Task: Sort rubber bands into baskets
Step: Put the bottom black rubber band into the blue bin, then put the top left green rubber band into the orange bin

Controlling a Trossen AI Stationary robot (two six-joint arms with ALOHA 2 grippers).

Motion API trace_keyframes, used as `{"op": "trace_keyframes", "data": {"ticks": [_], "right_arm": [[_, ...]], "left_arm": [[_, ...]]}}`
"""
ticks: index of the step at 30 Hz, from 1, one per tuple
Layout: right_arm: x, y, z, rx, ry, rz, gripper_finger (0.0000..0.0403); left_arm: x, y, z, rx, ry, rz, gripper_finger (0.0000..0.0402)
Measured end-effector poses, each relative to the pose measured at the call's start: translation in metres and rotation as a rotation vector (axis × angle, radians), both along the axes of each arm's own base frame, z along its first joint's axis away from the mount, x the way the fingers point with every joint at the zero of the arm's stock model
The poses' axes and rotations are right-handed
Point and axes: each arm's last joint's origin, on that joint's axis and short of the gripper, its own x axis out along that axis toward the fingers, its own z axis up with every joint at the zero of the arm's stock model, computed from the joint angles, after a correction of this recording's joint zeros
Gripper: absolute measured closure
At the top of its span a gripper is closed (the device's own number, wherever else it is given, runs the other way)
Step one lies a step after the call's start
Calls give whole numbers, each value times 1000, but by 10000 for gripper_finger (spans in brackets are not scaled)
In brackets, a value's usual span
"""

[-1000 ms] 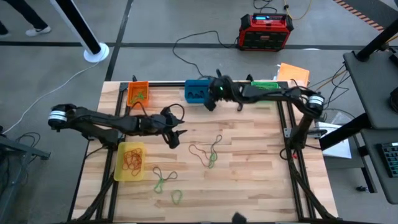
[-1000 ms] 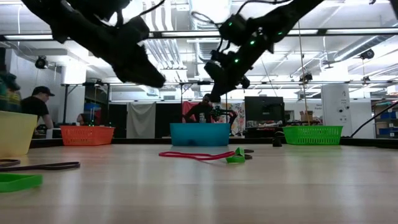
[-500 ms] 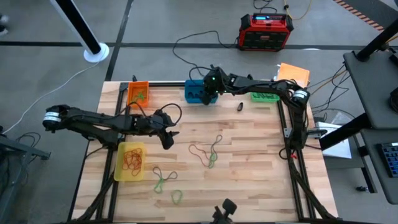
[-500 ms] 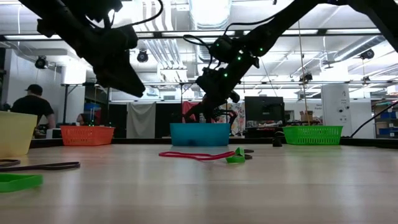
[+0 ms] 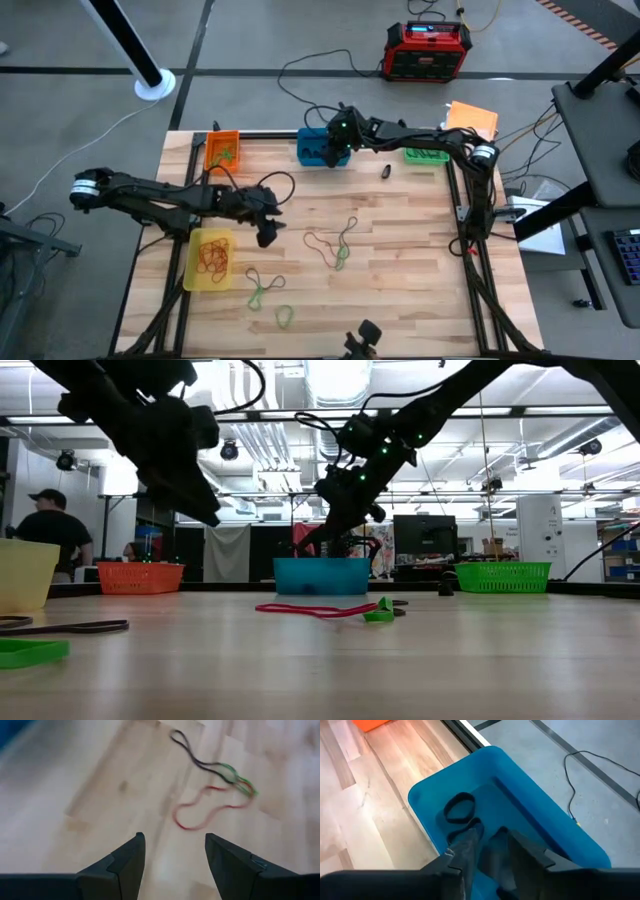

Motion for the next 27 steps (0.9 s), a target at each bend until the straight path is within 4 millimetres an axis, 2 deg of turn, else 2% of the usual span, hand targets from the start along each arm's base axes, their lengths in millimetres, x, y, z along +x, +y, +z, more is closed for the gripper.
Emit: {"op": "trace_keyframes", "data": {"ticks": [7,11,20,27], "right_arm": [[-4,4,20,-38,-37,15,276],[-8,14,34,-41,-35,73,268],[-21,71,60,-39,8,246,273],[-52,118,84,-54,-27,334,276]], "left_arm": [[-7,-12,-3,-185,118,-34,212],[-13,-26,3,-250,242,-36,212],[-6,-79,11,-245,344,-207,212],[6,-129,0,-165,436,-403,212]]}}
